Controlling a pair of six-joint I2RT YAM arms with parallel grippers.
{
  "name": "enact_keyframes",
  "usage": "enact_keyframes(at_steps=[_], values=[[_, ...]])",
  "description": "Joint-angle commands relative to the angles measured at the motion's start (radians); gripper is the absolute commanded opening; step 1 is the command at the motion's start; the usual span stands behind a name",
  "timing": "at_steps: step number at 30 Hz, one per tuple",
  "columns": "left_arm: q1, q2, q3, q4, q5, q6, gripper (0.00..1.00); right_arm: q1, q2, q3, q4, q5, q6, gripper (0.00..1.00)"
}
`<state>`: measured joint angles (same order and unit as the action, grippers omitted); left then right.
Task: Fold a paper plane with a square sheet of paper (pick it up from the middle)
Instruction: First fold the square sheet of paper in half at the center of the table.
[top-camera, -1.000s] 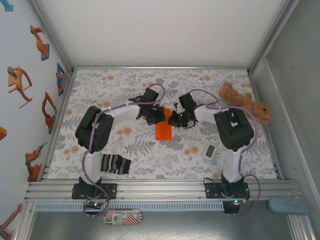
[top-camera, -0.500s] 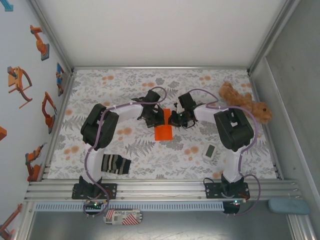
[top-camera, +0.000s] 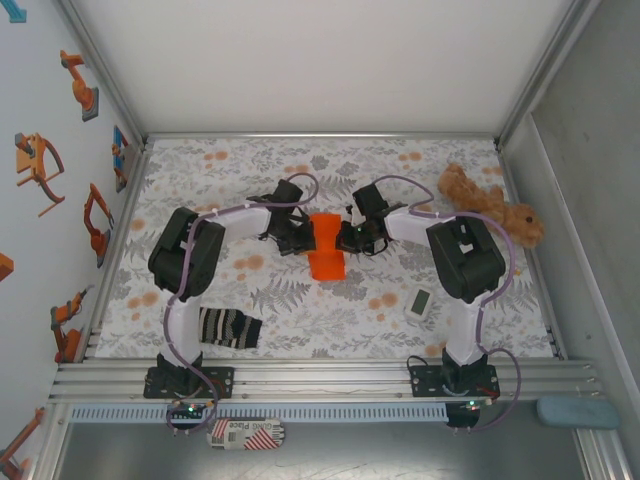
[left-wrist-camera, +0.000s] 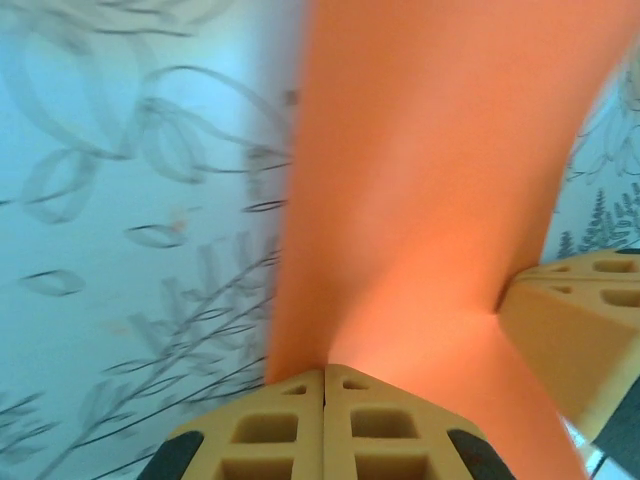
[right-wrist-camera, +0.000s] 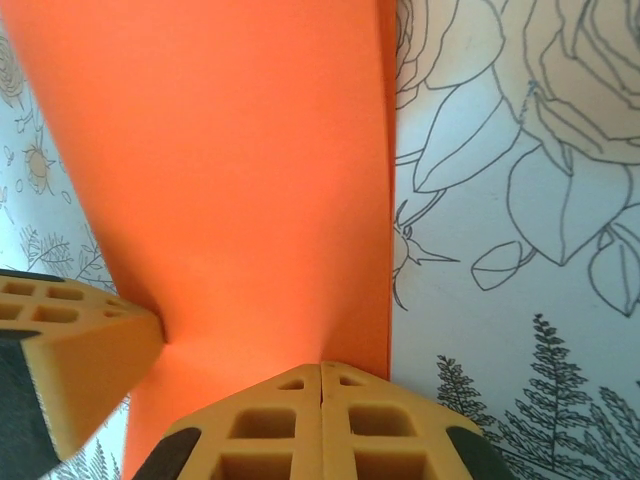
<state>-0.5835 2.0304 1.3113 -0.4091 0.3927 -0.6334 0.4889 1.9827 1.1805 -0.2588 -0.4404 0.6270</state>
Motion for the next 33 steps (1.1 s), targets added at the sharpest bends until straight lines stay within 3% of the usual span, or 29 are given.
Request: enact_keyframes(at_steps=[1, 5, 9, 18, 24, 33], values=[[0.044, -0.059, -0.04, -0.114, -0.094, 0.059, 0.0, -0.016, 0.115, -0.068, -0.208, 0.26, -0.029, 0.0], [0.047, -0.153, -0.063, -0.087, -0.162, 0.041, 0.0, -0.011, 0.112, -0.064, -0.205, 0.253, -0.026, 0.0], [0.012, -0.215, -0.086, 0.022, -0.133, 0.01, 0.0, -0.008, 0.113, -0.063, -0.198, 0.249, -0.023, 0.0], [-0.077, -0.055, 0.01, 0.122, -0.02, -0.028, 0.0, -0.007, 0.117, -0.071, -0.186, 0.243, -0.014, 0.0], [-0.065, 0.006, 0.048, 0.109, -0.009, -0.016, 0.0, -0.007, 0.118, -0.074, -0.183, 0.243, -0.014, 0.0], [0.032, -0.016, -0.087, 0.088, -0.056, 0.022, 0.0, -0.007, 0.122, -0.083, -0.179, 0.251, -0.013, 0.0]])
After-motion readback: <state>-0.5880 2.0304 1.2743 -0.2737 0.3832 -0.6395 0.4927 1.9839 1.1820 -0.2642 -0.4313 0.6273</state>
